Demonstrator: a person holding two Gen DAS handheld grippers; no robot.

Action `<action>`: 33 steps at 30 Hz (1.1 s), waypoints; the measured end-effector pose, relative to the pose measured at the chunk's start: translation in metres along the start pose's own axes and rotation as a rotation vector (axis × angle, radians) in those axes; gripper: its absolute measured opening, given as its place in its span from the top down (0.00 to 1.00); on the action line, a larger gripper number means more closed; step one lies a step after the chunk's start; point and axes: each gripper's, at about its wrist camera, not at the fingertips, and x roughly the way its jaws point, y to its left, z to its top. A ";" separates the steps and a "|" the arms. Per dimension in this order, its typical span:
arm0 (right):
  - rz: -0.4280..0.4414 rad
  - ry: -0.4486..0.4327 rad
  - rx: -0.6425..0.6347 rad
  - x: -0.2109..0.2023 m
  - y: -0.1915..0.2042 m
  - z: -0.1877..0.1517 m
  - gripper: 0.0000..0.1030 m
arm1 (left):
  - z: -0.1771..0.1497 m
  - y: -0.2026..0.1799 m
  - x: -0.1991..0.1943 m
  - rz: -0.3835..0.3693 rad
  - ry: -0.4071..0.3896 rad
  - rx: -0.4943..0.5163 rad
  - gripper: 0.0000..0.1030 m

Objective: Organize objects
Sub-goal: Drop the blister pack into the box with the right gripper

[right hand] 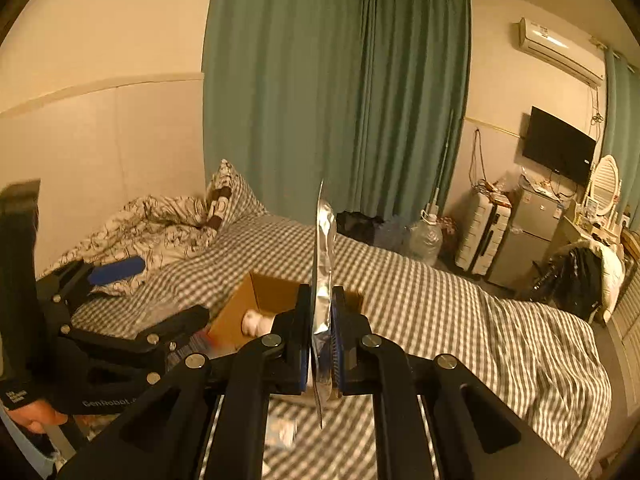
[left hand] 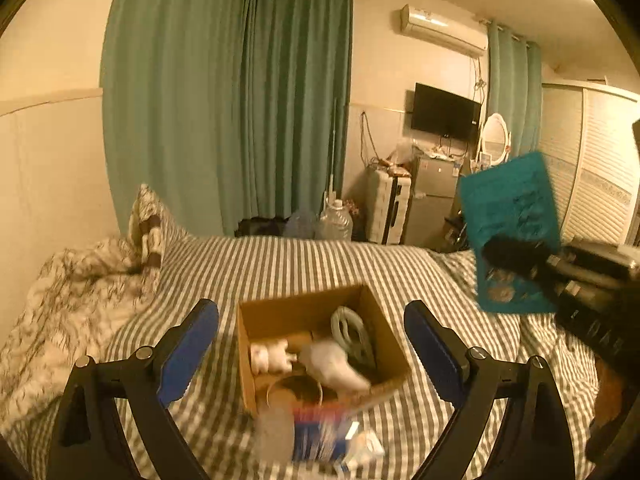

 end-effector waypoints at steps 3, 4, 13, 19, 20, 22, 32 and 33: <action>0.008 0.020 -0.007 0.027 0.003 0.003 0.92 | 0.007 0.006 0.032 0.013 0.039 0.012 0.28; 0.011 0.033 -0.003 0.038 0.002 0.001 0.92 | 0.004 0.011 0.050 0.016 0.071 0.001 0.28; 0.037 0.219 0.038 0.162 -0.005 -0.038 0.92 | -0.049 0.039 0.169 0.030 0.280 -0.016 0.28; 0.088 0.288 0.084 0.217 -0.011 -0.067 0.92 | -0.079 0.044 0.205 0.000 0.359 0.025 0.26; 0.085 0.286 0.084 0.221 -0.011 -0.069 0.90 | -0.080 0.044 0.207 0.011 0.366 0.034 0.19; 0.068 0.279 0.100 0.226 -0.013 -0.071 0.73 | -0.079 0.043 0.206 0.019 0.366 0.043 0.17; -0.009 0.198 0.104 0.133 -0.021 -0.046 0.26 | -0.078 0.028 0.130 0.043 0.282 0.079 0.00; -0.023 0.183 0.089 0.114 -0.021 -0.042 0.24 | -0.077 0.026 0.118 0.041 0.267 0.078 0.00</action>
